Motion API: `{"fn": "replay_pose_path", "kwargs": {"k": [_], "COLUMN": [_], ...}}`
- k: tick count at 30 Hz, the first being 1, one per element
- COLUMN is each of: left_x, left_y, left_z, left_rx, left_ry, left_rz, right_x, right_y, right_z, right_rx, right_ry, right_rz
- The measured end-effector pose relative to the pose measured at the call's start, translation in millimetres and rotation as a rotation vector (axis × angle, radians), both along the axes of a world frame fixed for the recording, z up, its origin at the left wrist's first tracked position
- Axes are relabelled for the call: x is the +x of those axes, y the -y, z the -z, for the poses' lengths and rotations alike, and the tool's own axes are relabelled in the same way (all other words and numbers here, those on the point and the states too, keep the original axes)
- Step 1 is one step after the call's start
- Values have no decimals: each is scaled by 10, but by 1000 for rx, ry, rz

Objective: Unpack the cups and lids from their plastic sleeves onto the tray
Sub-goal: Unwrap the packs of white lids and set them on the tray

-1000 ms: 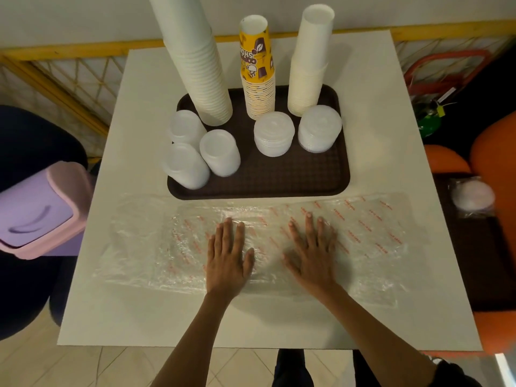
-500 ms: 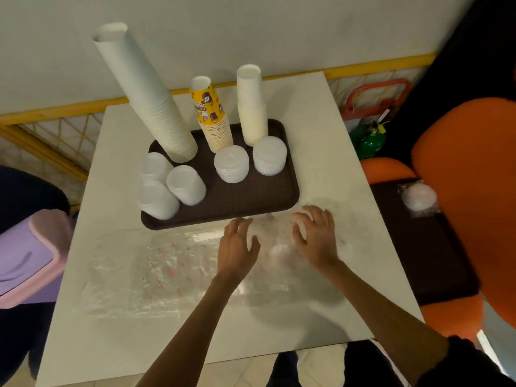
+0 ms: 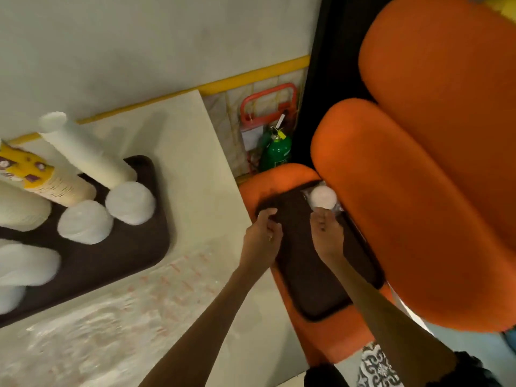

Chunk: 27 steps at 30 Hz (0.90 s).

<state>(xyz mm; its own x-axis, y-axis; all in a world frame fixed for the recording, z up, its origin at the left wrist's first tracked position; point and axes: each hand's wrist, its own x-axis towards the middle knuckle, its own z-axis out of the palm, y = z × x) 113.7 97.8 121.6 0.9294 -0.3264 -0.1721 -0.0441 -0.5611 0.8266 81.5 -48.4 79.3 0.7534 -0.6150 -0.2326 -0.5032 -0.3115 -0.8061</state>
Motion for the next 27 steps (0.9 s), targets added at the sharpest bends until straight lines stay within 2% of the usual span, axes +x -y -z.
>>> {"fn": "replay_pose_path", "kwargs": {"k": [3,6,15,23,27], "left_x": [218,488,1292,1544,1554], "left_y": [671,1165,1940,2267,2295], "left_z": [284,699,1925,2609,2717], "left_rx": [-80,-12,258,315,334], "left_ry": [-253,-349,-203,-144,-238], "left_rz": [-100,-114,65,237,271], "right_x": [155,329,597,818,907], "right_y": [681,1226,1736,1677,1679], "right_z": [331,693,1854,2426,2502], "right_rx": [237,454,802,851,898], "right_ry": [-164,-247,-288,-115,-53], "right_rz": [69,161,428,623,636]}}
